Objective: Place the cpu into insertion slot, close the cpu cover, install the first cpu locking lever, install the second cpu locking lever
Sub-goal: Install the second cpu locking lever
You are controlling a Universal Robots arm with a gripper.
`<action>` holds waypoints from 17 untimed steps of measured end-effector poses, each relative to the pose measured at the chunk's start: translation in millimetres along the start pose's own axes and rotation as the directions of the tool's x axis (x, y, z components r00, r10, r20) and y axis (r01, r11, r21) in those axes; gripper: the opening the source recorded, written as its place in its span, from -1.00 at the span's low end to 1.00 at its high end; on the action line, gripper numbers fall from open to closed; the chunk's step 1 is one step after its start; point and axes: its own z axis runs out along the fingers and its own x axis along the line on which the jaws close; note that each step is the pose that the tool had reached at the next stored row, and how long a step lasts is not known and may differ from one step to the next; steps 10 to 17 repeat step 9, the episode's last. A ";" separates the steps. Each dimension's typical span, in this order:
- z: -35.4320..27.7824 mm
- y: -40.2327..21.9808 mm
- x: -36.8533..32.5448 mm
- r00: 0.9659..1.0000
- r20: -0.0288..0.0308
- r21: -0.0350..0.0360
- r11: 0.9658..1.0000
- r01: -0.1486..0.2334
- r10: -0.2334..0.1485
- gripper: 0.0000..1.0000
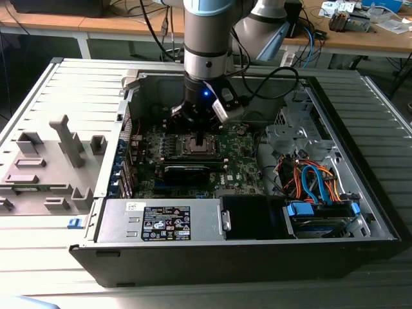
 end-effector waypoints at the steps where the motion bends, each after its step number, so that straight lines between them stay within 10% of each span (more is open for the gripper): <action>1: -1.6 -0.1 -0.1 1.000 0.000 0.000 1.000 0.000 0.000 -0.79; 17: -2.1 -0.1 -0.1 1.000 0.000 0.000 1.000 0.000 0.000 -0.79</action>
